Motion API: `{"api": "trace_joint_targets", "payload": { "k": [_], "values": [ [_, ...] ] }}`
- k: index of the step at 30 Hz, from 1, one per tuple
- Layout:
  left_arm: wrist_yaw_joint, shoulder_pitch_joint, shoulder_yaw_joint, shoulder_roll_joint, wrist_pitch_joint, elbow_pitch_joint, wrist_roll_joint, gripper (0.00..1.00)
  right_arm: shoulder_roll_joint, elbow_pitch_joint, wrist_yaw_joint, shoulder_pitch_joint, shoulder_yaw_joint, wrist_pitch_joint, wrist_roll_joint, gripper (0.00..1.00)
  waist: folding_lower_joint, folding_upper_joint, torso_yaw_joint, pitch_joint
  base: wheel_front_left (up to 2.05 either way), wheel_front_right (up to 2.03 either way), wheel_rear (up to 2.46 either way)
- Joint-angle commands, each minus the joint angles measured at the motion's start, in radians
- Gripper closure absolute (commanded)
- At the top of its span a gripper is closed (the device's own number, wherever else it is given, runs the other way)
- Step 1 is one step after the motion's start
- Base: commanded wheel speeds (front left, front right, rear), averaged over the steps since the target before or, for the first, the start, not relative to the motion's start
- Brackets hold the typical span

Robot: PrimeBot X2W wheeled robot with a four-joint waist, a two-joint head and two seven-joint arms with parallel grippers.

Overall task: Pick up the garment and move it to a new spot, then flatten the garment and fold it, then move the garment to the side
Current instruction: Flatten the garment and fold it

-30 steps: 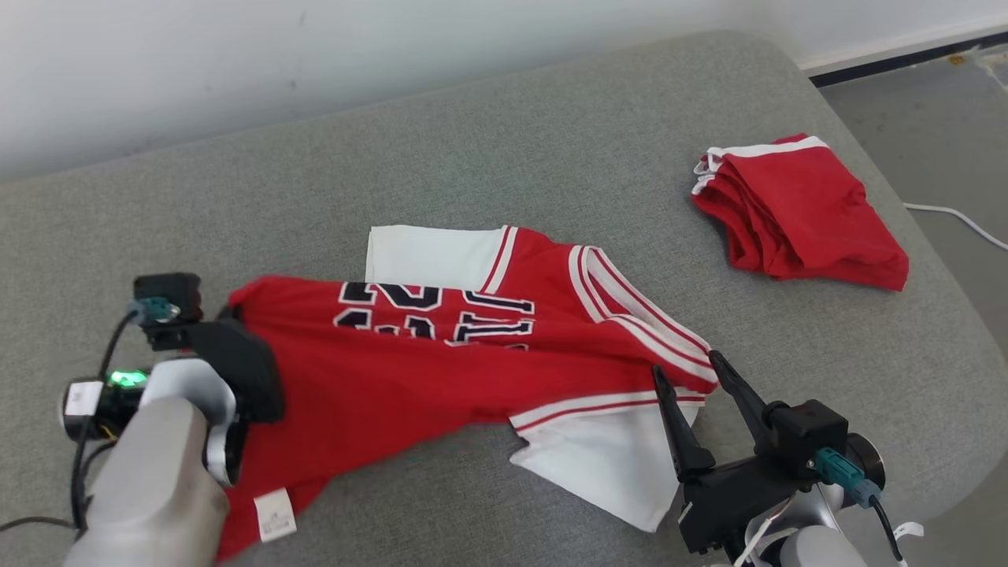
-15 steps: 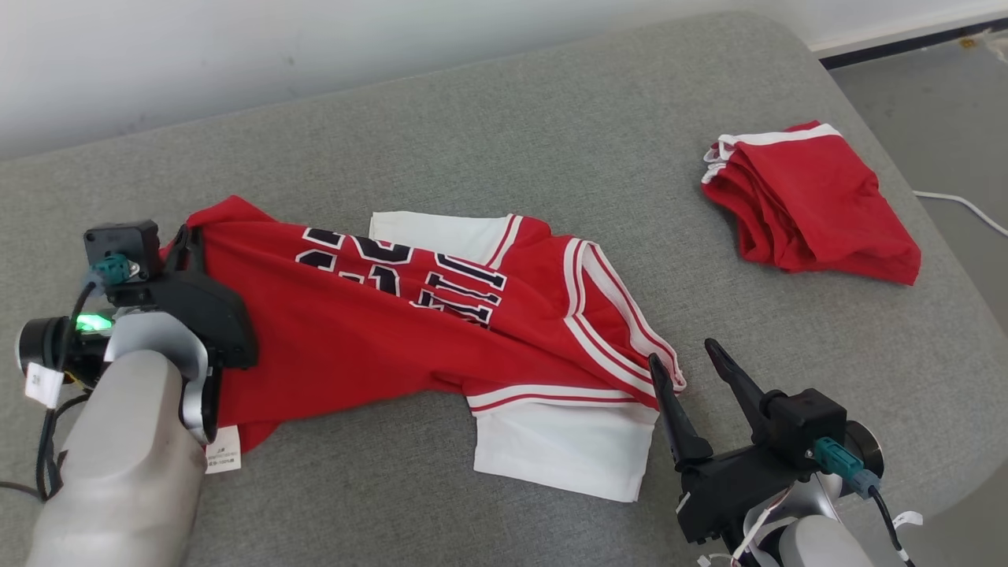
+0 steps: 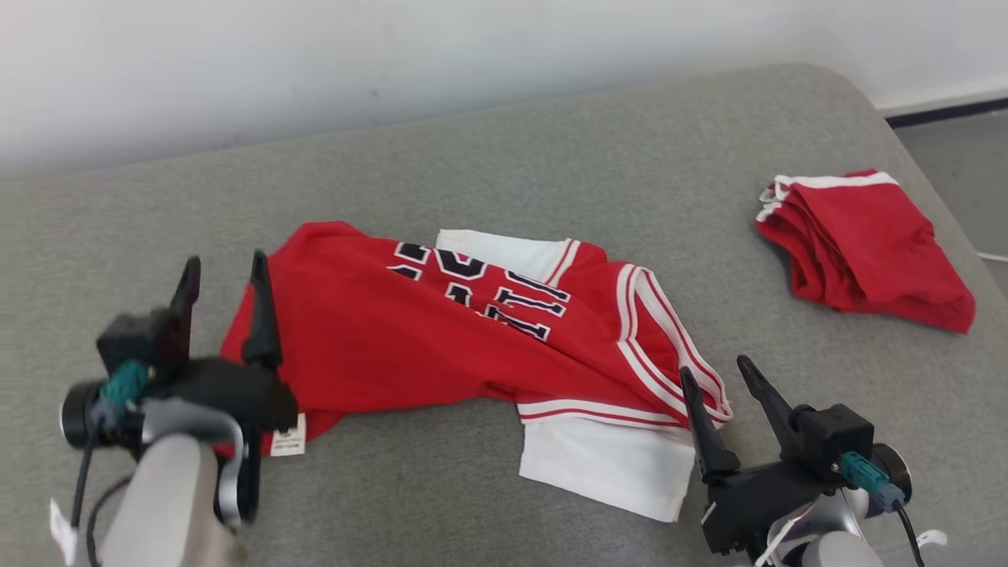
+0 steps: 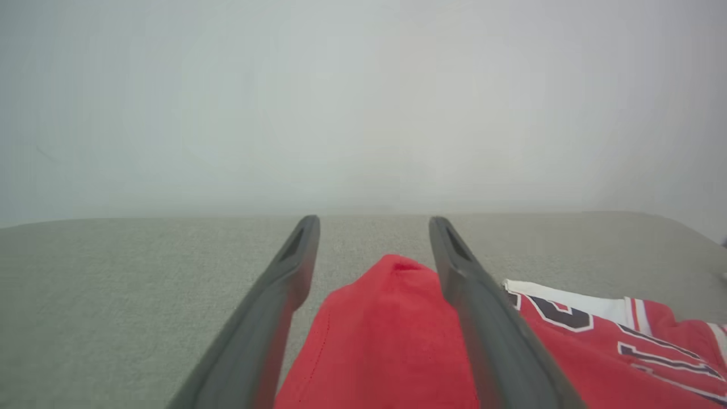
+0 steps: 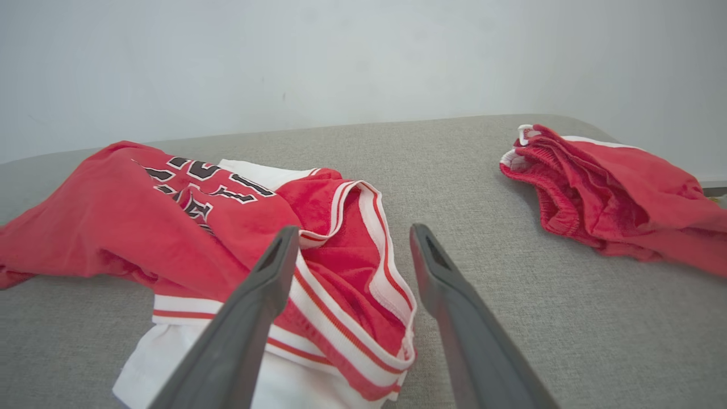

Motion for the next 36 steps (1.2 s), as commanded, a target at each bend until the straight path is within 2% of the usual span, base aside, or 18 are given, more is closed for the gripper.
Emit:
{"api": "trace_joint_targets", "payload": {
  "k": [1,8,12,19,28,32,36],
  "values": [
    [-0.002,0.082,0.022,-0.011,-0.002,-0.072,0.016,0.00,-0.003,0.000,-0.003,0.019,-0.009,0.000,-0.009,0.00,0.0000,-0.0001,0.055,-0.052,0.00,0.00,0.00],
    [-0.025,0.378,0.090,-0.048,-0.002,-0.376,0.107,0.00,-0.008,0.005,-0.003,0.064,-0.034,0.011,-0.012,0.00,0.0000,-0.0001,0.118,-0.129,0.00,0.00,0.00],
    [-0.029,0.497,0.114,-0.064,-0.002,-0.444,0.131,0.00,-0.014,0.009,-0.003,0.088,-0.038,0.013,-0.013,0.00,0.0000,-0.0001,0.137,-0.167,0.00,0.00,0.00],
    [-0.022,0.662,0.147,-0.080,-0.002,-0.504,0.158,0.00,-0.017,0.015,-0.003,0.130,-0.054,0.008,0.001,0.00,0.0000,-0.0001,0.152,-0.207,0.00,0.00,0.00],
    [-0.024,0.739,0.156,-0.094,-0.002,-0.532,0.164,0.00,-0.021,0.019,-0.003,0.155,-0.079,0.028,0.002,0.00,0.0000,-0.0001,0.163,-0.217,0.00,0.00,0.00],
    [-0.025,0.742,0.150,-0.100,-0.002,-0.536,0.163,0.00,-0.030,0.041,-0.003,0.141,-0.100,0.072,0.002,0.00,0.0000,-0.0001,0.165,-0.212,0.00,0.00,0.00],
    [-0.025,0.735,0.146,-0.103,-0.002,-0.539,0.162,0.00,-0.030,0.094,-0.003,0.117,-0.129,0.178,0.013,0.00,0.0000,-0.0001,0.168,-0.206,0.00,0.00,0.00]
  ]
}}
